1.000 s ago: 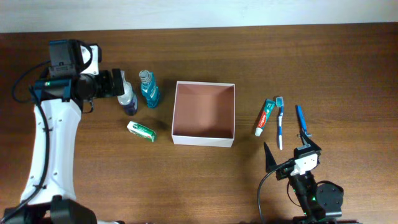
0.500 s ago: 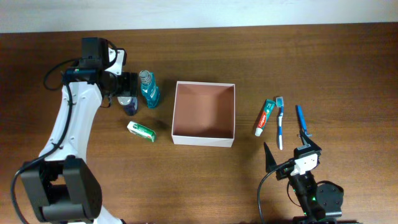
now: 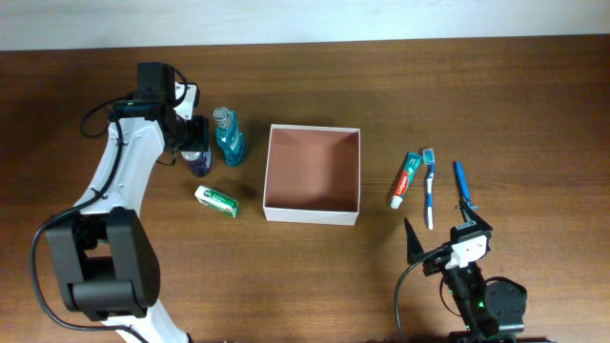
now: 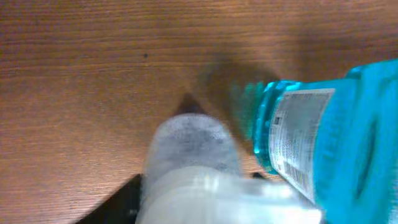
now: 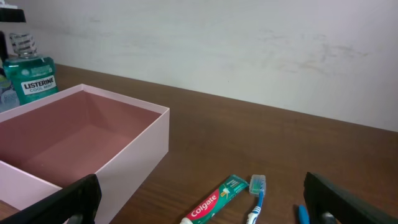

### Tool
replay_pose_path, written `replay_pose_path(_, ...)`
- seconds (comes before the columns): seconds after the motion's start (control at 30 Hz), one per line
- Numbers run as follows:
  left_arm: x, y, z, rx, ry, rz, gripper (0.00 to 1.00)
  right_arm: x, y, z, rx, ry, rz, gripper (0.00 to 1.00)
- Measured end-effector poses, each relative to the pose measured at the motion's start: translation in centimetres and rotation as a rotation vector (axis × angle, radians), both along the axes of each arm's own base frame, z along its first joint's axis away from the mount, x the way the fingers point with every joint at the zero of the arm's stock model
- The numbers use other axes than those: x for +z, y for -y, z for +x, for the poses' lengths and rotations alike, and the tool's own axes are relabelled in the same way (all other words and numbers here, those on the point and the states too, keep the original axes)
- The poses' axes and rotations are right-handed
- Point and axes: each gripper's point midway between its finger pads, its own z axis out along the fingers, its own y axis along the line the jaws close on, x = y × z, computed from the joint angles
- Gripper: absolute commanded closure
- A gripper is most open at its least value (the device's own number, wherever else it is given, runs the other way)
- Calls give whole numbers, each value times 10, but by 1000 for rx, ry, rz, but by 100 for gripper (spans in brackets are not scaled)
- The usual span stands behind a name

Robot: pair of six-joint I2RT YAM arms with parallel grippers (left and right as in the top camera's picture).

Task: Pack container
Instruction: 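Lift the soap bottle with the left gripper and lower it into the box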

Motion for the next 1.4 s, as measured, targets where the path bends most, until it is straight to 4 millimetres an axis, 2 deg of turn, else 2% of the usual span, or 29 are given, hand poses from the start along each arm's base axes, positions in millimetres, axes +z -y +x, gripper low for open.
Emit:
replay_pose_path(0.2,0,-1,-2,6,-7,6,73,0,0,0,0,0,0,1)
replay_pose_path(0.4,9,-7,-7,18,-8,37,74,0,0,0,0,0,0,1)
replay_pose_path(0.6,84,-13,-21,38,140,73,86,0,0,0,0,0,0,1)
replay_pose_path(0.77,166,-11,-55,44,320,79,91,0,0,0,0,0,0,1)
replay_pose_path(0.8,176,-8,-59,39,343,77,92,0,0,0,0,0,0,1)
replay_pose_path(0.83,198,3,-73,16,400,65,93,0,0,0,0,0,0,1)
replay_pose_path(0.97,236,46,-102,-93,500,-13,97,0,0,0,0,0,0,1)
replay_pose_path(1.0,242,64,-110,-139,515,-47,98,0,0,0,0,0,0,1)
replay_pose_path(1.07,244,93,-119,-212,512,-98,99,0,0,0,0,0,0,1)
replay_pose_path(1.17,225,131,-119,-287,444,-141,99,0,0,0,0,0,0,1)
replay_pose_path(1.23,204,151,-114,-312,375,-157,99,0,0,0,0,0,0,1)
replay_pose_path(1.33,161,179,-95,-319,269,-166,99,0,0,0,0,0,0,1)
replay_pose_path(1.4,140,193,-82,-312,236,-173,99,0,0,0,0,0,0,1)
